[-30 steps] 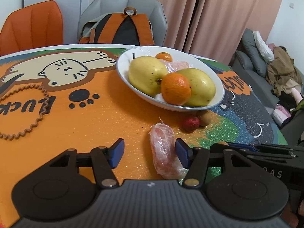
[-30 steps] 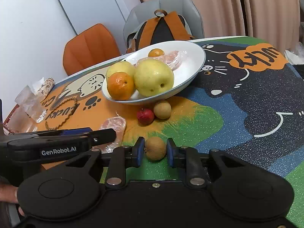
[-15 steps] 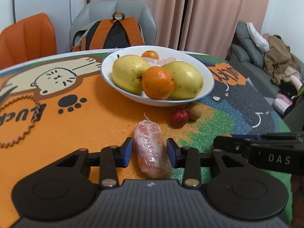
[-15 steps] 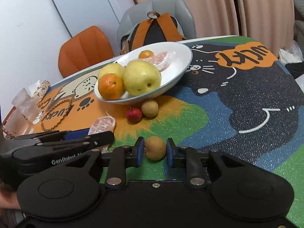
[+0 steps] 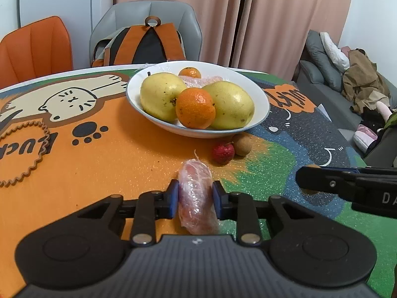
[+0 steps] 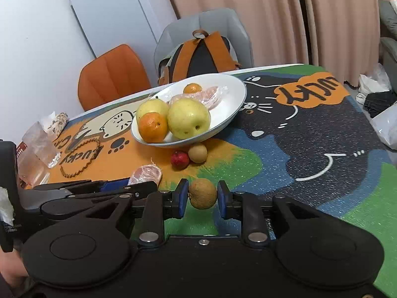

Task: Organize fruits
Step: 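Carry the pink package to the bowl with the left tool while the right tool carries the kiwi, then release both items into the bowl and withdraw both tools, then grasp the red fruit with the left tool while the right tool grasps the last kiwi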

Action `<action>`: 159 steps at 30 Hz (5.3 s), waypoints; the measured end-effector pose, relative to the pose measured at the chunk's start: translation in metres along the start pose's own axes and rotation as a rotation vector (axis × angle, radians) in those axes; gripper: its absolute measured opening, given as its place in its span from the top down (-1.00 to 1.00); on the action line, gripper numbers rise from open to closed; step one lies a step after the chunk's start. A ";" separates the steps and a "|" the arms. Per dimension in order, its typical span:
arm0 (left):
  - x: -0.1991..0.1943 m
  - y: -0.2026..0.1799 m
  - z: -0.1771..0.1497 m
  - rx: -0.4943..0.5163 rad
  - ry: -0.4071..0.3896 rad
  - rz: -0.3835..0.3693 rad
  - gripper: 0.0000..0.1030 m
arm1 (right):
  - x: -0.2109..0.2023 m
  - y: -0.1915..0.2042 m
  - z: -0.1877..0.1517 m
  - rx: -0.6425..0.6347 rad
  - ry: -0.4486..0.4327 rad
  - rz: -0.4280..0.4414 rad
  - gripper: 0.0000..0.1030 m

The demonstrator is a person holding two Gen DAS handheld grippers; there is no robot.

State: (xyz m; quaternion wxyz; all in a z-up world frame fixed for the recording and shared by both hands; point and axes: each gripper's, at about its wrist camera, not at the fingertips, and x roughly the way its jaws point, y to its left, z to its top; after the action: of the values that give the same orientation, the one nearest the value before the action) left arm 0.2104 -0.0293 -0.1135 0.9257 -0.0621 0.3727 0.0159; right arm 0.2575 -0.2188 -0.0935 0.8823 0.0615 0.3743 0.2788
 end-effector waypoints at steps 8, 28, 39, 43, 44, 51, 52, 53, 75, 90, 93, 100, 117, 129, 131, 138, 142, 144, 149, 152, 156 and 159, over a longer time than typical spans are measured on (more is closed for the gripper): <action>-0.013 0.007 -0.008 -0.020 -0.008 -0.004 0.51 | -0.007 0.007 -0.006 -0.010 -0.005 0.003 0.54; -0.052 0.011 0.020 -0.037 -0.122 -0.012 0.51 | -0.026 0.005 0.010 0.003 -0.070 0.003 0.54; -0.066 0.014 0.040 -0.040 -0.185 -0.016 0.51 | -0.031 0.009 0.027 0.003 -0.121 0.018 0.54; -0.067 0.021 0.048 -0.049 -0.197 -0.008 0.51 | -0.024 0.010 0.035 0.002 -0.126 0.025 0.54; -0.067 0.023 0.051 -0.051 -0.200 -0.007 0.51 | -0.022 0.010 0.037 0.002 -0.127 0.026 0.54; -0.062 0.032 0.067 -0.051 -0.215 0.005 0.51 | -0.003 0.005 0.055 0.013 -0.137 0.020 0.54; -0.061 0.034 0.070 -0.051 -0.216 0.006 0.51 | 0.000 0.004 0.058 0.016 -0.138 0.019 0.54; -0.059 0.035 0.073 -0.051 -0.216 0.006 0.51 | 0.003 0.002 0.061 0.019 -0.139 0.017 0.54; 0.025 0.022 0.133 0.009 -0.148 -0.050 0.51 | 0.074 -0.024 0.090 0.077 -0.087 0.058 0.46; 0.042 0.016 0.140 -0.011 -0.125 -0.047 0.42 | 0.072 -0.049 0.088 0.132 -0.081 0.029 0.44; 0.038 0.022 0.136 -0.028 -0.109 -0.038 0.37 | 0.070 -0.050 0.084 0.137 -0.075 0.029 0.43; 0.021 0.032 0.122 -0.054 -0.103 -0.007 0.04 | 0.057 -0.047 0.077 0.134 -0.076 0.030 0.30; -0.019 0.031 0.081 -0.115 -0.117 -0.003 -0.55 | 0.023 -0.036 0.057 0.103 -0.095 0.037 -0.12; -0.029 0.030 0.049 -0.145 -0.083 -0.011 -0.55 | 0.011 -0.028 0.041 0.055 -0.057 0.071 -0.20; -0.029 0.030 0.043 -0.150 -0.075 -0.012 -0.55 | 0.009 -0.026 0.039 0.047 -0.053 0.073 -0.24; -0.030 0.028 0.026 -0.148 -0.059 -0.022 -0.55 | 0.005 -0.022 0.030 0.014 -0.037 0.084 -0.53; -0.028 0.026 0.017 -0.148 -0.042 -0.033 -0.68 | 0.002 -0.021 0.026 0.000 -0.031 0.090 -0.77; -0.027 0.025 0.014 -0.146 -0.035 -0.026 -0.72 | 0.001 -0.021 0.024 -0.004 -0.028 0.090 -0.83; -0.025 0.024 0.007 -0.141 -0.021 -0.016 -0.76 | 0.000 -0.024 0.018 -0.011 -0.018 0.083 -0.99; -0.024 0.023 0.004 -0.140 -0.024 -0.020 -0.77 | -0.001 -0.026 0.015 -0.014 -0.020 0.078 -0.99; -0.021 0.021 0.001 -0.144 -0.038 -0.032 -0.77 | -0.003 -0.024 0.009 -0.045 -0.033 0.063 -1.00; -0.017 0.020 -0.001 -0.150 -0.050 -0.046 -0.77 | -0.005 -0.022 0.006 -0.070 -0.039 0.048 -1.00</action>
State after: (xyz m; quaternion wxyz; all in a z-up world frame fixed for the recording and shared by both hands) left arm 0.1957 -0.0096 -0.1044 0.9277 -0.1395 0.3455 0.0242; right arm 0.2688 -0.2390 -0.0933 0.8840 0.0450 0.3456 0.3116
